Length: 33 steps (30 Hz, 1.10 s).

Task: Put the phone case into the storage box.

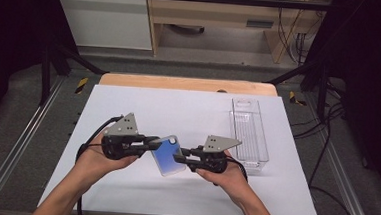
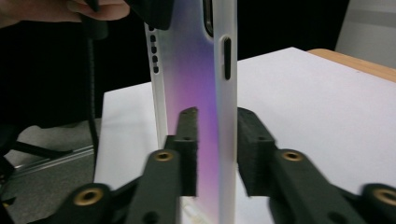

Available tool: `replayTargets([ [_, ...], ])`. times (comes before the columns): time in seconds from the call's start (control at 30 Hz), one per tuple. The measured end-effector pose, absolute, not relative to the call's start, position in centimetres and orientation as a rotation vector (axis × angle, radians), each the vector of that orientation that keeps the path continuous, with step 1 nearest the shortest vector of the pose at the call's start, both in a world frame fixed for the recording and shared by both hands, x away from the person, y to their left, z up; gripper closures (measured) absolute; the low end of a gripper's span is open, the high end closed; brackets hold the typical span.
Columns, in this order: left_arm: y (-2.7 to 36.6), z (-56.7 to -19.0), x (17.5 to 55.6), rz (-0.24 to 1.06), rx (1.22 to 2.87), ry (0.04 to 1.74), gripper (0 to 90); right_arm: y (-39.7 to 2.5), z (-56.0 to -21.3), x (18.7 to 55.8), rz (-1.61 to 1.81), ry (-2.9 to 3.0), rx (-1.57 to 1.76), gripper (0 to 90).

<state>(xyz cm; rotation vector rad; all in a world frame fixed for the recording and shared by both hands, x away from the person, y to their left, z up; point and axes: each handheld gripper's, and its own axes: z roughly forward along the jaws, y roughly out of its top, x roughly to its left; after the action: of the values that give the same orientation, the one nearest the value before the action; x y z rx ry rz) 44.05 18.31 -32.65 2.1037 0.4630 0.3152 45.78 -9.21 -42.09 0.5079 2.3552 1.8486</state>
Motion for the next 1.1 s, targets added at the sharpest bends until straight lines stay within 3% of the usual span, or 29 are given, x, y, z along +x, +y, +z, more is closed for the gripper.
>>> replayTargets([
  [0.17,19.0,-32.7,44.3,0.34,2.096,0.524,80.5,-9.4,-41.7,45.7,1.755,2.336,0.604,35.9],
  [0.33,19.5,-32.8,44.6,0.364,2.063,0.626,80.6,-9.0,-41.2,45.2,1.641,2.269,0.651,17.2],
  [0.43,19.6,-32.8,44.8,0.383,2.043,0.67,80.6,-8.6,-40.9,44.8,1.602,2.23,0.68,11.0],
  [0.77,19.1,-32.3,44.6,0.448,1.938,0.792,80.7,-7.0,-40.6,43.4,1.522,2.136,0.695,4.6],
  [1.1,18.5,-32.7,44.3,0.395,1.915,0.823,80.7,-5.5,-40.7,43.2,1.519,2.105,0.682,5.0],
])
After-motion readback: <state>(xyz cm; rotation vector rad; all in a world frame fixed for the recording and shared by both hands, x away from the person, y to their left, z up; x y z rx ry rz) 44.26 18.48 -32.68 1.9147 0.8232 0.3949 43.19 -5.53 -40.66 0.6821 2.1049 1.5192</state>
